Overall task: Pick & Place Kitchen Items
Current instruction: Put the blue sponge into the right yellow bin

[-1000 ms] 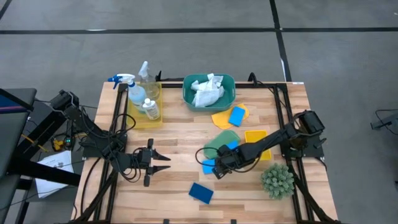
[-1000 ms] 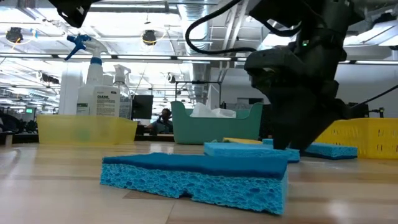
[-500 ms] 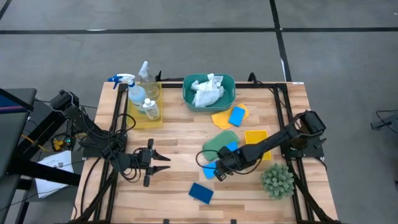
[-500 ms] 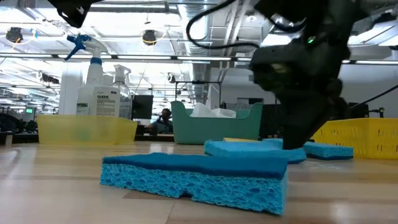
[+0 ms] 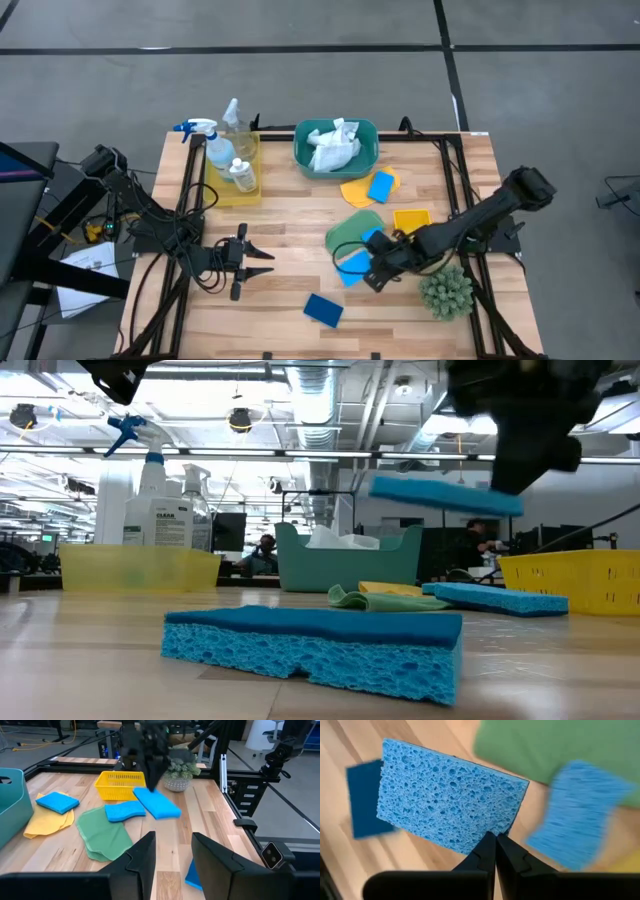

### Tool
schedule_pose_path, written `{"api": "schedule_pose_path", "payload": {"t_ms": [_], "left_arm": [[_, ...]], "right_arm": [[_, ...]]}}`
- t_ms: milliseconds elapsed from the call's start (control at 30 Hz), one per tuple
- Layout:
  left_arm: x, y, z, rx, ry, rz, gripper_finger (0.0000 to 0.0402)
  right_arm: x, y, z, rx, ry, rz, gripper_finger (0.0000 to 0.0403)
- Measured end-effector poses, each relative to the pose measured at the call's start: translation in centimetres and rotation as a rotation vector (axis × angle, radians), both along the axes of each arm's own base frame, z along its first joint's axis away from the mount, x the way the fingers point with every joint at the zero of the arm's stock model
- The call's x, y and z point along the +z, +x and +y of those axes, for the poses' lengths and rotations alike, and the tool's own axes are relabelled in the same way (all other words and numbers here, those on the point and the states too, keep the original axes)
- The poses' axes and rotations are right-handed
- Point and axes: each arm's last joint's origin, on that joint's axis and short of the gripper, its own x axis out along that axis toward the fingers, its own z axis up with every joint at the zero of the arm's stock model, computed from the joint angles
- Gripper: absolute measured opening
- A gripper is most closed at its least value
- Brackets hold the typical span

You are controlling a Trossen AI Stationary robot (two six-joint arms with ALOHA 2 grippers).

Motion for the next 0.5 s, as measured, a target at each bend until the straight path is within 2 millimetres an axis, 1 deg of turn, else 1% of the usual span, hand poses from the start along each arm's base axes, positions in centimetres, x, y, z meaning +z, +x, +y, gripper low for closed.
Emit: {"api": "schedule_pose_path", "payload": {"t_ms": [167,267,400,500], "left_arm": [[0.0,0.0,0.0,0.000,-0.001,-0.001,0.0122],[0.0,0.0,0.0,0.000,-0.002,-0.002,0.0122],[0.0,0.0,0.0,0.000,-0.002,-0.002,0.0122],[0.0,0.0,0.0,0.001,-0.002,-0.003,0.0122]], "right_arm": [[2.4,-2.5,-2.2,0.099,-0.091,0.082,0.0000],[3.7,-3.7,-3.5,0.181,-0.127,0.104,0.0000],[5.0,-5.1,-4.9,0.340,-0.194,0.126,0.0000],[5.6,-6.2,-5.9,0.468,-0.256,0.181,0.0000]]}}
